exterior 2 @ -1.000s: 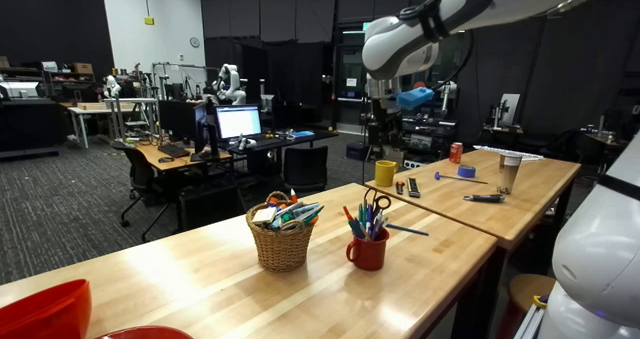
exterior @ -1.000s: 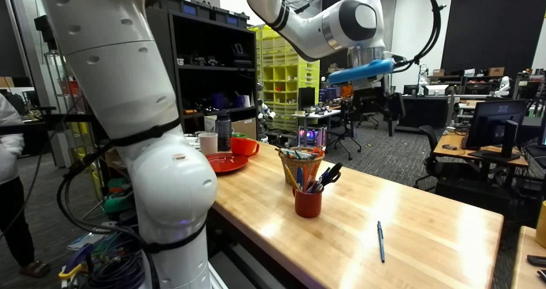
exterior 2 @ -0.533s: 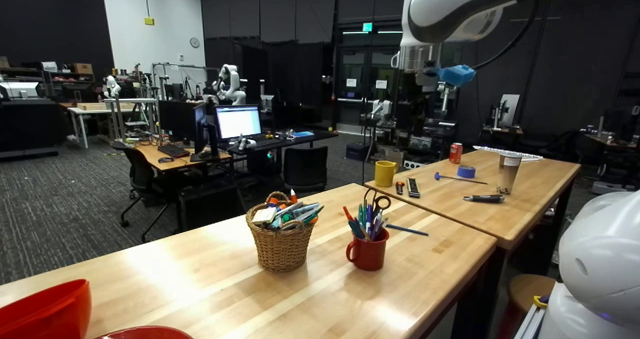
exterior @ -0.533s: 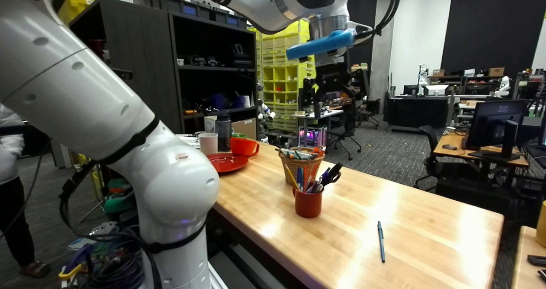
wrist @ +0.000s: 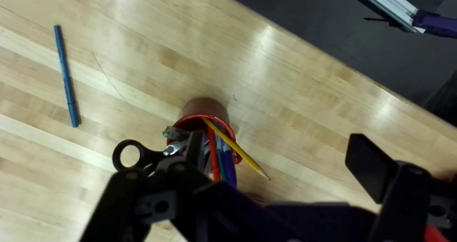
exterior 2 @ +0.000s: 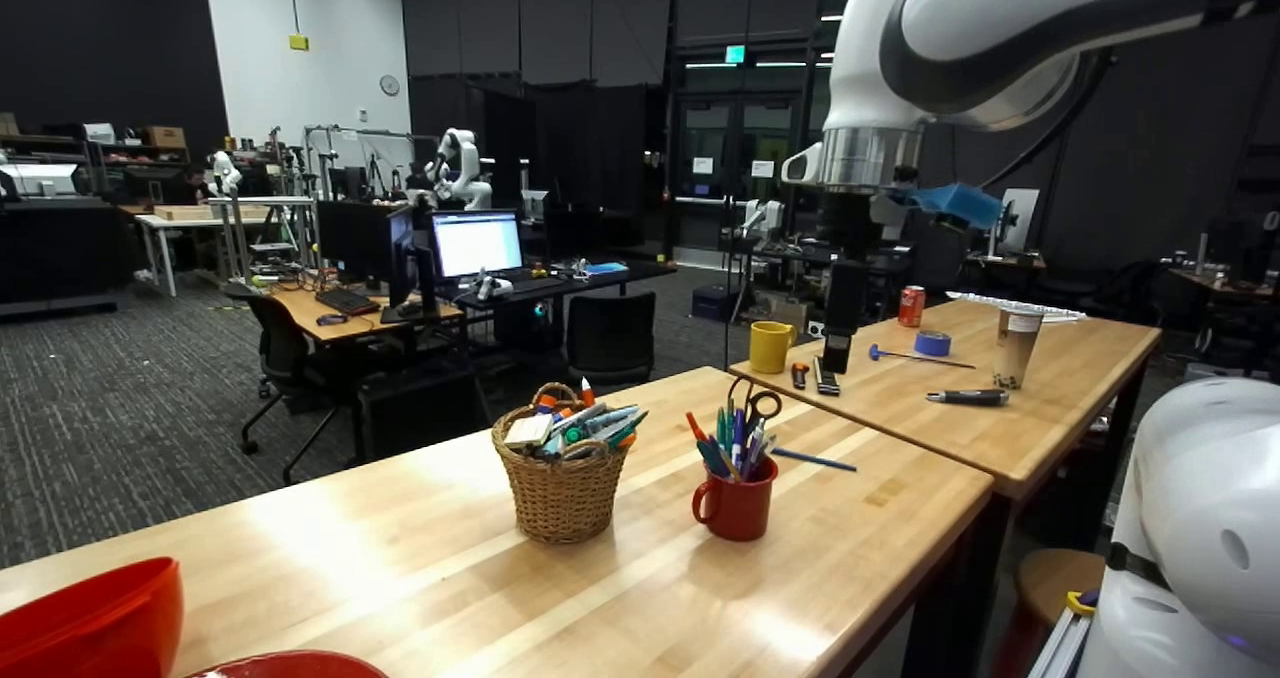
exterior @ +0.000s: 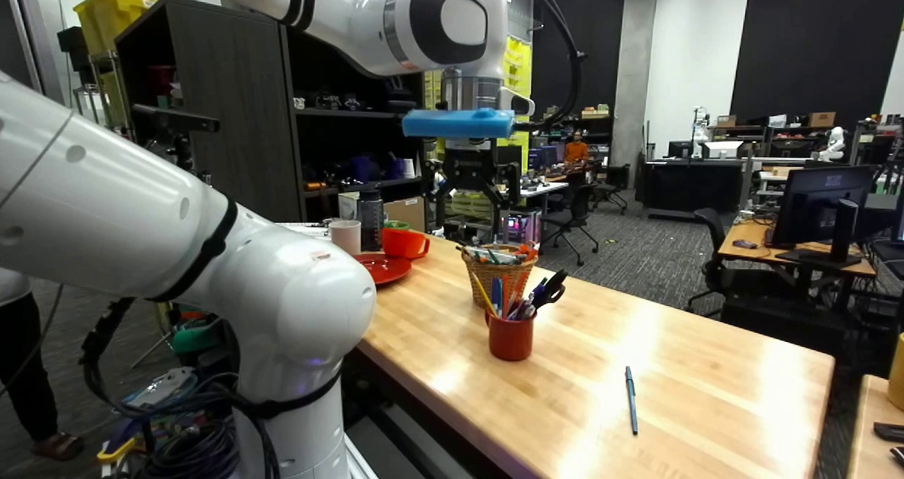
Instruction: Remove the blue pen and yellow pencil from the red mug.
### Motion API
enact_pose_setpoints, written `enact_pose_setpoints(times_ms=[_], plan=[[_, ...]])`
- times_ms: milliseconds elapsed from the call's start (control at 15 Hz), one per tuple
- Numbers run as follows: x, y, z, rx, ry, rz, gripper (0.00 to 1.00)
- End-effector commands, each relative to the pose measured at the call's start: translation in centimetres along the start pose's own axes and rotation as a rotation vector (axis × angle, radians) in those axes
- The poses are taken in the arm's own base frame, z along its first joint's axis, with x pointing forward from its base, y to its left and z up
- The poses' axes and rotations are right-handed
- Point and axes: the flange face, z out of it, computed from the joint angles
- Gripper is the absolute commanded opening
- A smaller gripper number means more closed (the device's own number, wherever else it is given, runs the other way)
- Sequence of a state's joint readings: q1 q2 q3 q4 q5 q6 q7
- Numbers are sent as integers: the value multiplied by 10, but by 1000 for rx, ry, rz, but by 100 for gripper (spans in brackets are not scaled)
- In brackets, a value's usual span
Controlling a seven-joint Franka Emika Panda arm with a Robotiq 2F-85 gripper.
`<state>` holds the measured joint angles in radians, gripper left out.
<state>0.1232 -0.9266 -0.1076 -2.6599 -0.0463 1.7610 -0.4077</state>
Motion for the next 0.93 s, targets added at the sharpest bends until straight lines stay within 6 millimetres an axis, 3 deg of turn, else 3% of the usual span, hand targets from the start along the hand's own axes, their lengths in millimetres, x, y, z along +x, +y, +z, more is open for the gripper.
enact_pose_setpoints(times_ms=[0, 267, 467, 733, 867], plan=[[0, 0, 0, 1, -1, 1, 100], [6, -1, 1, 1, -9, -7, 100], [21, -22, 4, 20, -9, -70, 100], [41, -67, 12, 16, -20, -184, 100], [52, -74, 17, -24, 2, -189, 100]])
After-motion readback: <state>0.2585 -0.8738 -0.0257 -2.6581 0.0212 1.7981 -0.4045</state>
